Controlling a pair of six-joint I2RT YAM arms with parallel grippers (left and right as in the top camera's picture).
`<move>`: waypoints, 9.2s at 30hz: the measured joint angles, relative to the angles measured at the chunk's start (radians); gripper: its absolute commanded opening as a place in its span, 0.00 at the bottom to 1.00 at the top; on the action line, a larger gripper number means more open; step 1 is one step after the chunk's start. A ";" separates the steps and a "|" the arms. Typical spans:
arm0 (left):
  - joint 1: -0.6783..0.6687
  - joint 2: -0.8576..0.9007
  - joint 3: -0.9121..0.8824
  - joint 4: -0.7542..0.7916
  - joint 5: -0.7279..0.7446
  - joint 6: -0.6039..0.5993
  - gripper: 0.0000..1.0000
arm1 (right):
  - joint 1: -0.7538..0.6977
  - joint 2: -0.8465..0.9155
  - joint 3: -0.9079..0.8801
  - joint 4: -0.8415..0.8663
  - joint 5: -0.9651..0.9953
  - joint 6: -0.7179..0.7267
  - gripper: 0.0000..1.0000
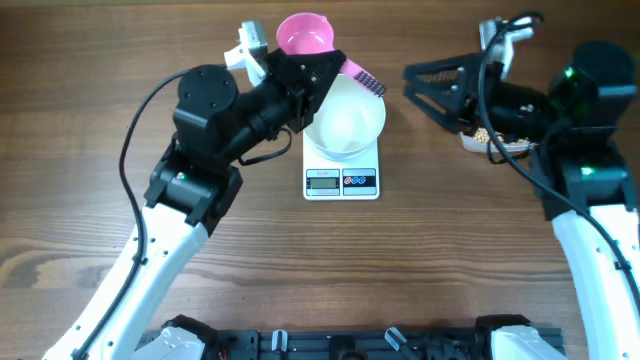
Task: Scoop item into bowl and weigh 150g on scale
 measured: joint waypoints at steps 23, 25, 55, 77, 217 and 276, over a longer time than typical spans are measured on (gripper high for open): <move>-0.069 0.017 0.000 0.119 -0.085 -0.088 0.04 | 0.098 0.000 0.000 0.107 0.161 0.351 0.38; -0.085 0.017 0.000 0.119 -0.089 -0.097 0.04 | 0.098 0.000 0.000 0.108 0.163 0.359 0.38; -0.113 0.017 0.000 0.113 -0.119 -0.106 0.04 | 0.098 0.001 0.000 0.109 0.147 0.406 0.25; -0.113 0.017 0.000 0.113 -0.120 -0.107 0.04 | 0.098 0.000 0.000 0.109 0.129 0.409 0.18; -0.167 0.317 0.158 -1.009 -0.179 0.909 0.04 | -0.233 0.106 0.363 -1.195 1.159 -0.855 0.04; -0.323 0.292 -0.077 -0.741 -0.509 1.043 0.04 | -0.233 0.106 0.363 -1.004 1.159 -0.910 0.04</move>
